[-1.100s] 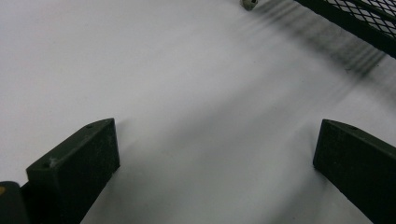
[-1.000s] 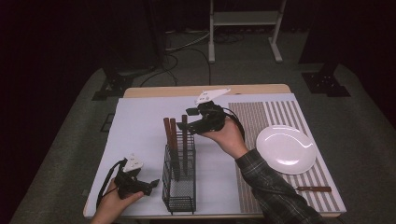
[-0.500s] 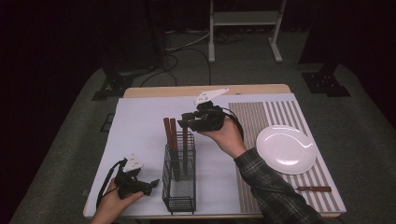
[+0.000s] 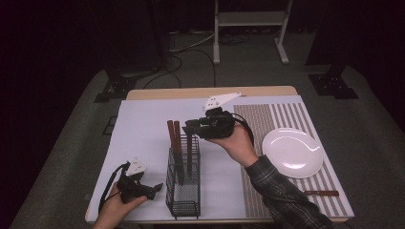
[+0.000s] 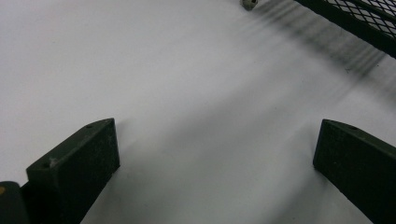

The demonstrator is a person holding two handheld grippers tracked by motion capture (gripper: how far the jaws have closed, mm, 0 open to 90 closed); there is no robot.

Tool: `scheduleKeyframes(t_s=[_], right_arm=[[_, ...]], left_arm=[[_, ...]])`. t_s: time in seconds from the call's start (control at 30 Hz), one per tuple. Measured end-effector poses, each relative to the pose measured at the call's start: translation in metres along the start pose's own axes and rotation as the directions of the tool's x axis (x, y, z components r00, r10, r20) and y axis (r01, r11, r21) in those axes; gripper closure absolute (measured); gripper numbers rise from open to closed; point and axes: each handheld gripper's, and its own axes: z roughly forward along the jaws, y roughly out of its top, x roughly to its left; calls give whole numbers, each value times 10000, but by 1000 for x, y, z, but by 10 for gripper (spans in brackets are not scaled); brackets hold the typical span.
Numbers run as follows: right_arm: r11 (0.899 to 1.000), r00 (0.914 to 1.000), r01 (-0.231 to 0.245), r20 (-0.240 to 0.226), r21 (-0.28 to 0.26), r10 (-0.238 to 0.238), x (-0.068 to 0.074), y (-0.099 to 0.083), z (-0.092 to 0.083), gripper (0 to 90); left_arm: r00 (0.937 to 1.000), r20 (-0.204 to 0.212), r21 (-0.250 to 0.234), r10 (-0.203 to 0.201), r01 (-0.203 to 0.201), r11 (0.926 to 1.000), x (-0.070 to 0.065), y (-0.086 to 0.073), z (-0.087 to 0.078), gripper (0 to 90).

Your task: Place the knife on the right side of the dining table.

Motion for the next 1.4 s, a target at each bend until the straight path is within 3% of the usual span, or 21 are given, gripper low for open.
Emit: scheduleKeyframes(t_s=[0.3,0.5,0.97,1.4], right_arm=[[9999,9983,46,-587,-135,-54,13,1,-8,759],[9994,9933,-255,-1136,-232,227,18,1,-11,792],[9978,9958,74,-901,-657,-134,19,15,-18,795],[9919,9979,354,-502,-1222,-418,20,35,-38,795]], left_arm=[[10000,14,4,-9,9,10000,0,0,0,0],[10000,11,8,-8,8,10000,0,0,0,0],[10000,13,14,0,0,10000,0,0,0,0],[10000,21,24,8,-8,10000,0,0,0,0]])
